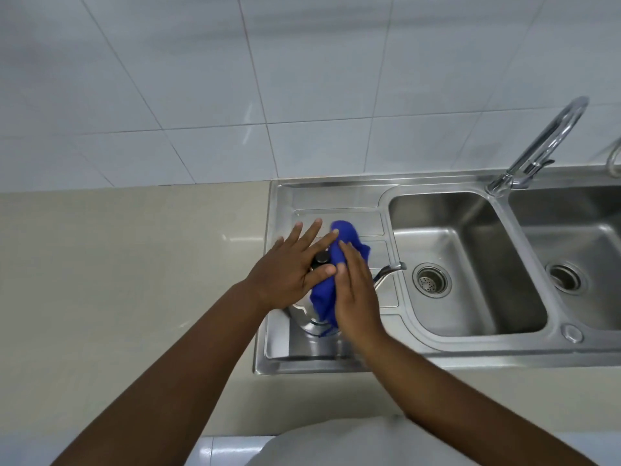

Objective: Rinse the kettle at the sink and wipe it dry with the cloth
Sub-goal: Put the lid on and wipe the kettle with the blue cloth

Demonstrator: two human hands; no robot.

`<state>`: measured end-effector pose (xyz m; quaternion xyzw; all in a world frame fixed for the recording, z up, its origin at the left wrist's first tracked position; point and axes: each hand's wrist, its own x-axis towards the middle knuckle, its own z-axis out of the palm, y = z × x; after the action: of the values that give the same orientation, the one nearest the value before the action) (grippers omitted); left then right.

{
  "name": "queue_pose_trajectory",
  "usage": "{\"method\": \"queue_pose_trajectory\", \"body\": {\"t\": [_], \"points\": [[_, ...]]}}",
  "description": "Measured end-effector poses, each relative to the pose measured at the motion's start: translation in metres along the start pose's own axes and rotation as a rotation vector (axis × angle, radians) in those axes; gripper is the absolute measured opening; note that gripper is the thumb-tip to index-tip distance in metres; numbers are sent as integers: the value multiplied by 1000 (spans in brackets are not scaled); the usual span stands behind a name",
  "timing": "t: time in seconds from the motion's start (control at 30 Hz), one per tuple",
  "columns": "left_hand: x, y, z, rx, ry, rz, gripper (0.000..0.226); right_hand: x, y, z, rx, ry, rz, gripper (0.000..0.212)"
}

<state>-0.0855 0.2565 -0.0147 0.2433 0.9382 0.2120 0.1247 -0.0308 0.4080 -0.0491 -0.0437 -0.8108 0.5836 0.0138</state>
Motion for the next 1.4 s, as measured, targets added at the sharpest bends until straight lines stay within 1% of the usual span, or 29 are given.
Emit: {"method": "queue_pose_trajectory", "body": {"t": [0.07, 0.1, 0.17, 0.23, 0.3, 0.37, 0.43, 0.47, 0.5, 0.57, 0.6, 0.67, 0.73, 0.77, 0.83, 0.9, 0.97, 1.03, 1.1, 1.27, 1.33, 1.4], "points": [[2, -2, 1, 76, 62, 77, 65, 25, -7, -10, 45, -41, 29, 36], [3, -3, 1, 78, 82, 110, 64, 32, -8, -12, 66, -67, 54, 33], [6, -5, 2, 16, 89, 137, 64, 40, -10, -15, 108, -112, 85, 28], [7, -6, 5, -64, 76, 116, 66, 36, -7, -12, 116, -90, 62, 28], [8, -7, 8, -99, 80, 78, 69, 17, 2, -3, 62, 9, 16, 37], [9, -4, 9, -130, 92, 29, 71, -15, 13, 12, -48, 77, -51, 51], [10, 2, 12, -153, 107, -30, 74, -42, 22, 22, -139, 66, -127, 61], [9, 5, 14, -160, 113, -60, 76, -45, 25, 22, -142, 56, -149, 63], [8, 8, 16, -172, 120, -87, 76, -39, 26, 19, -109, 55, -145, 61], [5, 10, 19, -166, 141, -112, 72, -11, 20, 7, -2, 66, -73, 51], [4, 9, 18, -107, 166, -96, 70, 5, 14, 0, 51, 65, -28, 45], [5, 8, 17, 21, 217, -33, 65, 32, 5, -10, 131, 2, 41, 36], [7, 9, 16, -23, 229, -18, 65, 45, 1, -11, 167, -51, 68, 34], [8, 10, 18, -77, 228, -27, 67, 46, 2, -10, 176, -53, 74, 37], [8, 11, 22, -124, 236, -50, 69, 35, 7, -4, 144, 6, 55, 44], [8, 9, 24, -128, 244, -67, 69, 7, 18, 7, 13, 85, -25, 51], [9, 9, 26, -142, 254, -80, 68, -25, 30, 21, -116, 114, -111, 60], [10, 11, 28, -152, 279, -100, 68, -37, 38, 29, -142, 116, -124, 69], [11, 14, 30, -171, 305, -121, 69, -28, 37, 26, -121, 109, -121, 70], [13, 13, 32, -207, 316, -127, 68, -9, 40, 18, -224, 95, -286, 69], [13, 12, 32, -196, 322, -120, 68, -15, 56, 17, -246, 68, -273, 73], [14, 11, 32, -178, 323, -110, 69, -25, 71, 16, -208, 17, -167, 80]]}}
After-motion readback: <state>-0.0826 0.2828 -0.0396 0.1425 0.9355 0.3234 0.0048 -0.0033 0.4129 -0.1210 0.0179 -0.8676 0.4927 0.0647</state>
